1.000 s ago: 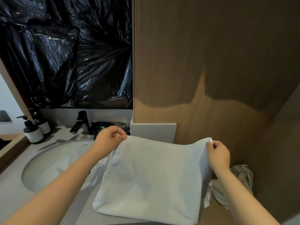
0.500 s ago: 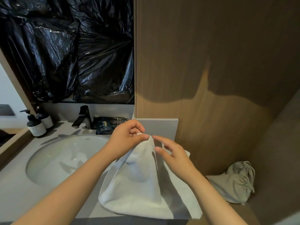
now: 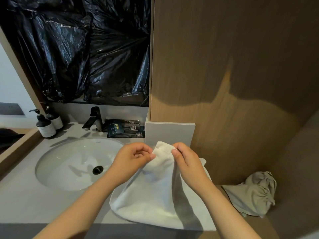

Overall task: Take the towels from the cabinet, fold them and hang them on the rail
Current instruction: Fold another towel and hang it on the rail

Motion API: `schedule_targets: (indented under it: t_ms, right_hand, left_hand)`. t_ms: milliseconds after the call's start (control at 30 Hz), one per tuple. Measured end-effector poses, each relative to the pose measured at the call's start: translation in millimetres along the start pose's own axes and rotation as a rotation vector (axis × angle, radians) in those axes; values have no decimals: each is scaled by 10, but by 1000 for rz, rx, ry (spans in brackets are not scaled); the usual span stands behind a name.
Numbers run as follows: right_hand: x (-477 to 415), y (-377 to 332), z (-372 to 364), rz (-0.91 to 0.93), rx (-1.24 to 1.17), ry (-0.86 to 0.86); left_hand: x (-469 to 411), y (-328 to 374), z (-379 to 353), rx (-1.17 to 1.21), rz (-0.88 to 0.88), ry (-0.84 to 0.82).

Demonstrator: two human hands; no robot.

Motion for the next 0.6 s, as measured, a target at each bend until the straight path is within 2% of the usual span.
schedule_targets:
  t_ms: [167,367,600]
  right_hand:
    - [79,-76,-68,6,77,-57]
    - [65,-215,53,87,6,79]
    - [-65,-266,368,132,-53,156]
  left_hand:
    - [46,71,-51,75,-41,107]
    - [70,134,-176,158,-89,120]
    - [105,54,-271,14,-135,35]
Point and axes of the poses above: each hand's wrist, its own x-axis away from the middle knuckle, its own z-axis out of the back of the hand, y = z × x, the point moved 8 cm from there along -x, towards the middle knuckle, and after that the axes turned 9 degrees about -z, right-handed, at the moved point
